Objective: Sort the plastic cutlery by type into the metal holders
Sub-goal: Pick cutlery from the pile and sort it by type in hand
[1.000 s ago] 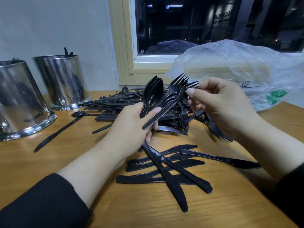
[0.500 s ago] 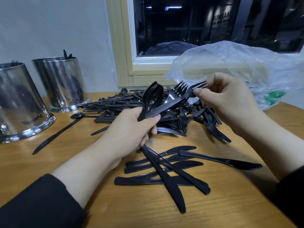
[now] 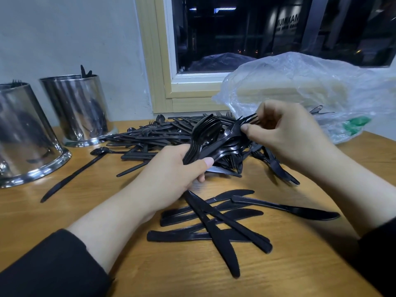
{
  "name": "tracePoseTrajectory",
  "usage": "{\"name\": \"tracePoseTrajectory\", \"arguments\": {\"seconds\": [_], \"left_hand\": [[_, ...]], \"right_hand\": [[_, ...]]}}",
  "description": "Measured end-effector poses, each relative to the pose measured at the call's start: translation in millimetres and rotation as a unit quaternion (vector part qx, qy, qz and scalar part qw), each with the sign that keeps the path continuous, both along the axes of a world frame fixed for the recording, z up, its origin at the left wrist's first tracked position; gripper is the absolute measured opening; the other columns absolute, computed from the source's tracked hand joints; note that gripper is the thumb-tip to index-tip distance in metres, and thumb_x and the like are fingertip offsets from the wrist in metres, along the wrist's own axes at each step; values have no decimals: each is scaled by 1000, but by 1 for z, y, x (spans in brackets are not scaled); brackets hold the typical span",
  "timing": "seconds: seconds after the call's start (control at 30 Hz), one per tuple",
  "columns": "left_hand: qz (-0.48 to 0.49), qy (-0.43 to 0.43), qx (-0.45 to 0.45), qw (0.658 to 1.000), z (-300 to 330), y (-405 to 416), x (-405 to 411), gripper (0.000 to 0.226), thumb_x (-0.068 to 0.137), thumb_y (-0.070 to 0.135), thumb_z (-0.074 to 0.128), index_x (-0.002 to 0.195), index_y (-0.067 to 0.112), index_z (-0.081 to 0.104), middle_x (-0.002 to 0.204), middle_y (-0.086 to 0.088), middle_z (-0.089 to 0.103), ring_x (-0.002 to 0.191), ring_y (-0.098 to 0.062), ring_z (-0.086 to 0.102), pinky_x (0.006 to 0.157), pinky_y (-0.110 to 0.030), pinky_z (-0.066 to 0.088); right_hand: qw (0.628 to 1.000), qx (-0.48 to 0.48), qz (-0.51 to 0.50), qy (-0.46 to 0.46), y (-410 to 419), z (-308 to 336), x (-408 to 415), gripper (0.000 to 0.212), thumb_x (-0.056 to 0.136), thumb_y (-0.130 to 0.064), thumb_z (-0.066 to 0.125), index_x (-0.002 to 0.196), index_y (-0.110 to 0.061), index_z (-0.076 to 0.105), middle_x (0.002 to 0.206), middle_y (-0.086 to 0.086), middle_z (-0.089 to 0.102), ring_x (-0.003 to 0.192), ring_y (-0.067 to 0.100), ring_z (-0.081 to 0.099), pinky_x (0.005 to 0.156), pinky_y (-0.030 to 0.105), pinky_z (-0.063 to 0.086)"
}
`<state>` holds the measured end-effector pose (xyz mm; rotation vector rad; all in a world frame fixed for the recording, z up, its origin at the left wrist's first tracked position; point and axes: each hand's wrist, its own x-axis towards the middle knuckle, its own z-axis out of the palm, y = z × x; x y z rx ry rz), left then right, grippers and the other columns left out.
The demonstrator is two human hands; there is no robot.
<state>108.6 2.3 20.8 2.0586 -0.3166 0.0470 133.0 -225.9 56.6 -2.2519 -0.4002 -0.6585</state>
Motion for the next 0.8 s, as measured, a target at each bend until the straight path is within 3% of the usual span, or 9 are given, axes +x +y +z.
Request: {"name": "tracePoseTrajectory", "arguments": {"seconds": [0.07, 0.17, 0.23, 0.33, 0.47, 0.57, 0.67, 0.8], "left_hand": [[1, -5, -1, 1000, 1, -1, 0, 34, 101, 35, 60, 78, 11, 57, 41, 15, 46, 39, -4, 37, 47, -18, 31], [-2, -18, 6, 1000, 2, -2, -1, 36, 102, 37, 57, 77, 11, 57, 40, 15, 45, 39, -4, 36, 49, -22, 31], [-4, -24, 8, 1000, 2, -2, 0, 39, 100, 42, 58, 75, 12, 59, 42, 11, 43, 41, -10, 35, 52, -28, 32], [-8, -31, 22, 999, 2, -1, -1, 40, 98, 45, 60, 72, 15, 60, 43, 9, 42, 42, -12, 36, 54, -29, 32], [-17, -47, 34, 998, 4, 0, -3, 37, 98, 39, 62, 71, 15, 61, 44, 13, 45, 42, -8, 37, 48, -20, 31], [-28, -17, -55, 998, 6, 3, -4, 34, 99, 37, 64, 74, 14, 62, 46, 11, 50, 41, -9, 34, 45, -22, 30], [-37, -1, -160, 986, 10, 6, -8, 36, 101, 39, 60, 80, 10, 62, 60, 3, 61, 43, -11, 32, 42, -20, 26], [-4, 10, -268, 963, 19, 13, -19, 37, 103, 41, 54, 82, 11, 61, 74, -11, 68, 41, -12, 35, 39, -20, 23]], "right_hand": [[999, 40, 13, 15, 1, 1, -1, 27, 88, -26, 74, 78, -13, 53, 65, -5, 54, 52, 7, 46, 50, 15, 33], [973, 184, 93, 104, 7, 2, -5, 16, 94, -28, 69, 102, -21, 57, 95, 4, 67, 59, 13, 63, 53, 20, 48], [944, 237, 156, 167, 13, -1, -8, 24, 98, -34, 62, 116, -18, 60, 103, 8, 71, 70, 18, 66, 55, 28, 51], [925, 266, 196, 189, 21, -6, -9, 36, 99, -39, 57, 118, -9, 63, 105, 19, 69, 72, 29, 61, 53, 35, 47], [939, 256, 172, 153, 32, -7, -11, 35, 101, -38, 55, 109, -7, 66, 95, 24, 70, 58, 28, 56, 55, 41, 49], [942, 265, 160, 132, 40, -2, -14, 33, 101, -34, 57, 96, -2, 65, 87, 25, 71, 54, 31, 57, 59, 43, 52], [937, 289, 157, 121, 48, 7, -16, 26, 100, -27, 58, 89, -5, 68, 80, 14, 73, 56, 23, 61, 54, 29, 53], [944, 271, 162, 95, 69, 26, -22, 28, 98, -26, 61, 91, 1, 65, 77, 9, 71, 62, 19, 66, 56, 25, 54]]}}
